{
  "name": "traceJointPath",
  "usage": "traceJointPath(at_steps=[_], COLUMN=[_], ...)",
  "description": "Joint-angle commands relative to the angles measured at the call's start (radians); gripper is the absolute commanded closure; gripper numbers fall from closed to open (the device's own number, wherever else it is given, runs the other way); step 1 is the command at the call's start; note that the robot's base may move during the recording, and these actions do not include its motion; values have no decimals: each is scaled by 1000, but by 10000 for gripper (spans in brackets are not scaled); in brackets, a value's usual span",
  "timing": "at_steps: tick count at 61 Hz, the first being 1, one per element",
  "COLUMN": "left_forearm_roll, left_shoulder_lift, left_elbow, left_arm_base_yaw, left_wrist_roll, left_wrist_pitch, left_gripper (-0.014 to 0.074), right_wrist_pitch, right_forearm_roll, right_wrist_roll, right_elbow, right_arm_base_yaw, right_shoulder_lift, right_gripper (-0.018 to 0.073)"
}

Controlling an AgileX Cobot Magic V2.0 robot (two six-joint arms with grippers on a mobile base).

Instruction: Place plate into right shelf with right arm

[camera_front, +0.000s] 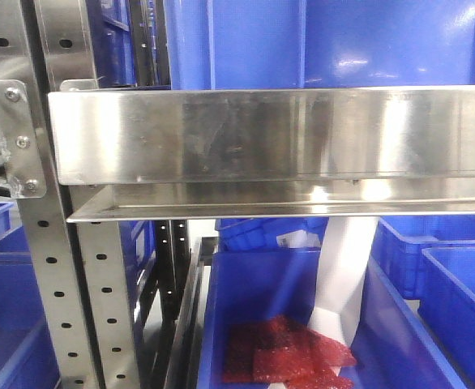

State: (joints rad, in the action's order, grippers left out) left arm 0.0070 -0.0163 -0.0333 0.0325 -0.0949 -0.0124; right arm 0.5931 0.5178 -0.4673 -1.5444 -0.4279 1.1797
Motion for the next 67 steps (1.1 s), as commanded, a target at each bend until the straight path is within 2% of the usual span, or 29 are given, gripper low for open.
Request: traceJointPath(at_steps=[1, 18, 33, 40, 50, 53, 58, 64, 67], left_forearm_roll=[0, 0, 0, 0, 0, 0, 0, 0, 0], left_shoulder_lift=[-10, -10, -10, -10, -10, -10, -10, -10, -10], left_elbow=[-8, -8, -8, -8, -8, -8, -8, -8, -8], left_arm_base_yaw=[1, 1, 1, 1, 1, 1, 1, 1, 1], left_wrist_roll=[-6, -6, -6, -6, -6, -6, -6, -6, -6], left_wrist_pitch=[89, 89, 89, 89, 89, 89, 89, 89, 89], left_gripper=[643, 643, 643, 643, 643, 643, 643, 643, 643], right_wrist_pitch=[-62, -61, -62, -62, -51, -41, -27, -18, -7], right_forearm_roll=[23, 24, 24, 24, 24, 24, 24, 22, 22], right_wrist_roll=[4, 4, 4, 4, 3, 3, 3, 3, 3], right_elbow=[-79, -101, -101, -101, -101, -101, -101, -101, -101], right_arm_base_yaw=[5, 49, 62, 62, 62, 62, 61, 57, 48], right_shoulder_lift=[93, 322, 371, 372, 366, 358, 333, 289, 254], right_gripper=[503, 503, 496, 367, 24, -35, -66, -36, 9])
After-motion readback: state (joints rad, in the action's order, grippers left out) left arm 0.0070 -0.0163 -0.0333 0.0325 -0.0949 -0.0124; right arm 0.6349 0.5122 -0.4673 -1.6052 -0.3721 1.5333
